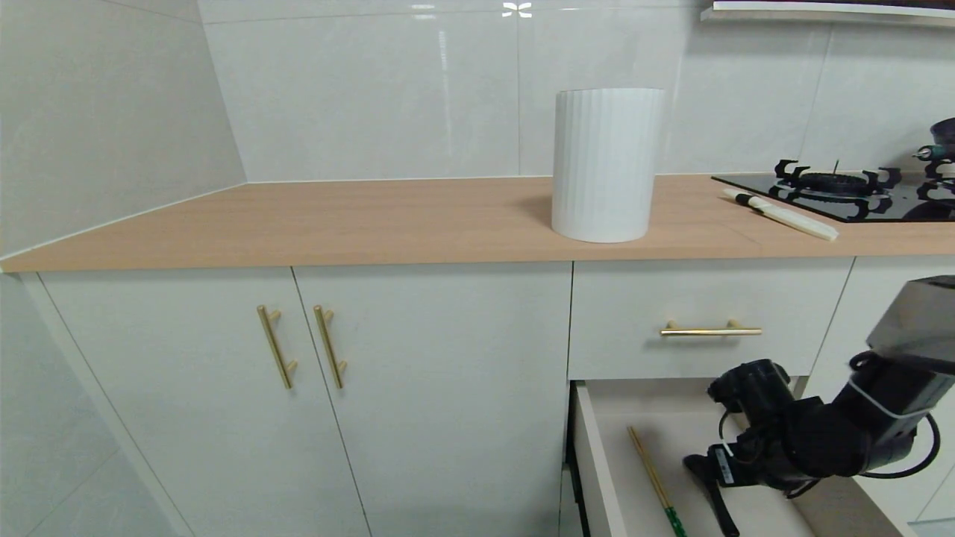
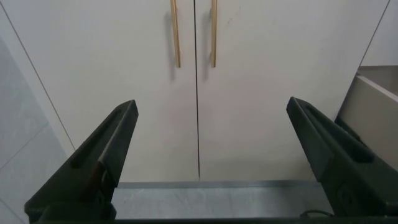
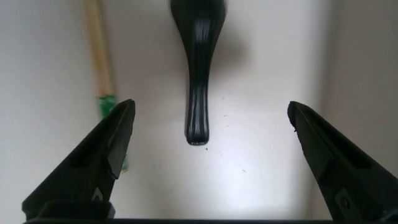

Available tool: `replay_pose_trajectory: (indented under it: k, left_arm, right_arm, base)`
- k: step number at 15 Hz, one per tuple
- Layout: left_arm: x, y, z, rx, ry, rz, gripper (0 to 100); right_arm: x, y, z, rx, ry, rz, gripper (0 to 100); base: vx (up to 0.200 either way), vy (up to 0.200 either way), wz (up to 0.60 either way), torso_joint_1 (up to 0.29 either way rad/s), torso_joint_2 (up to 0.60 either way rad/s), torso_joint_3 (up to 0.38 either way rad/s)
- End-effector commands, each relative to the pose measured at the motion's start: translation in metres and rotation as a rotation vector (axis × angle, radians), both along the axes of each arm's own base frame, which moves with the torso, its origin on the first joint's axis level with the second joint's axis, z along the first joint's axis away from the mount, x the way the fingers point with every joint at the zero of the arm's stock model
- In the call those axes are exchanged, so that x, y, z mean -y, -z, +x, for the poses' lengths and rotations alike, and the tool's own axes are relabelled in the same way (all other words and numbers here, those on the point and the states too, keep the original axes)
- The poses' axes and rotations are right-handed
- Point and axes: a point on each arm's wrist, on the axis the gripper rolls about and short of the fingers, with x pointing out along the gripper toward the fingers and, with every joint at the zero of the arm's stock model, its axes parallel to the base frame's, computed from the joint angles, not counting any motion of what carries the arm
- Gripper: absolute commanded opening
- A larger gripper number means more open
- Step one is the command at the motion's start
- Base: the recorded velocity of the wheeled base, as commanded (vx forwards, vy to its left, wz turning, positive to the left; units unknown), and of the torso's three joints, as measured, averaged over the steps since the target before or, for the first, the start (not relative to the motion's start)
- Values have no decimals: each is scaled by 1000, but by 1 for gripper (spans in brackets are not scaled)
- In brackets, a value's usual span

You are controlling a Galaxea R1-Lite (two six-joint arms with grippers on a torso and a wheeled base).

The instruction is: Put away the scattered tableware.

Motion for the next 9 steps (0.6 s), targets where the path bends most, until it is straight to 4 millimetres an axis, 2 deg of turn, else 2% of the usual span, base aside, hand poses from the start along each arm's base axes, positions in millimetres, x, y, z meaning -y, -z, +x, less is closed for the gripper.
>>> replay_pose_trajectory:
  k: [1,5,8,9]
  left_arm:
    - [0,0,0,0,-1,0,100]
    - [0,0,0,0,-1,0,100]
    - [0,0,0,0,-1,0,100]
    - [0,0,0,0,-1,0,100]
  right_arm:
    - [2,-64,-22,172,-13,39,100]
    - [5,-119,-53,228,-53,88,100]
    - [0,-136,-75,224,-126,94,100]
    - [-2,-138,-80,214,-150,85,100]
  base:
    - [-200,0,0,7,2,-7]
    - [-200,0,0,-1,2,2]
    - [-200,0,0,4,2,1]
    - [0,0,0,0,0,0]
